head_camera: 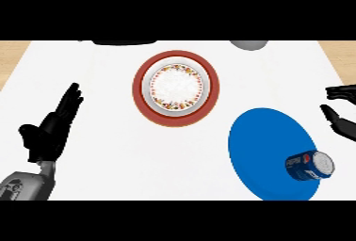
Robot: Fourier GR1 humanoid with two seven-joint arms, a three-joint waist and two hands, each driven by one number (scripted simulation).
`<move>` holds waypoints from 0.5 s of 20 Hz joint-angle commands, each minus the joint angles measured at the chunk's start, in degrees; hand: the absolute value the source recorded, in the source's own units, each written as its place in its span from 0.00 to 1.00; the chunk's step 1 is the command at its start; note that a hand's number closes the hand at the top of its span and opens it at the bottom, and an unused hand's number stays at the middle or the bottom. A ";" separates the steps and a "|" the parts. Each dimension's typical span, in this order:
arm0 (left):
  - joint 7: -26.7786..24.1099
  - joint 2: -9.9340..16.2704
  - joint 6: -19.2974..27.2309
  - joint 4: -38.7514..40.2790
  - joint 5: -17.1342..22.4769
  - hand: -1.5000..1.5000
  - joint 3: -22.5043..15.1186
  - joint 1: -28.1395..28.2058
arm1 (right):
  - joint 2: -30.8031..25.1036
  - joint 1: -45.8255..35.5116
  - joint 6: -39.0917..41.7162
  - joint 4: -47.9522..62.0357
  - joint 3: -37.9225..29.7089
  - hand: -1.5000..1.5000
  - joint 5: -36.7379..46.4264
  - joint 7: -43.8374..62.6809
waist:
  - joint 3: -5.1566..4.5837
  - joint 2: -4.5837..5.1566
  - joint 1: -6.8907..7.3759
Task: Pick the can from the plate and place it in the plate
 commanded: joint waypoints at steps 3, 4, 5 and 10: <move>3.79 -1.56 0.12 3.73 3.03 0.50 2.01 1.16 | 2.22 12.84 13.55 9.82 -7.47 0.00 -7.67 -22.82 | 0.39 0.01 -0.04; 6.92 0.07 -1.45 1.93 4.33 0.50 2.71 -0.27 | 0.79 14.85 17.40 11.22 -6.73 0.00 -6.44 -25.45 | 0.35 -0.13 0.48; 7.66 -0.04 -1.30 0.62 3.90 0.50 2.00 0.48 | -2.67 14.96 21.35 12.47 -7.04 0.00 -5.36 -27.26 | 0.31 -0.20 0.98; 6.98 -4.64 1.39 5.24 0.78 0.50 0.34 -2.93 | -6.88 14.48 19.04 18.01 -3.85 0.00 8.42 -35.43 | 0.17 -0.03 1.32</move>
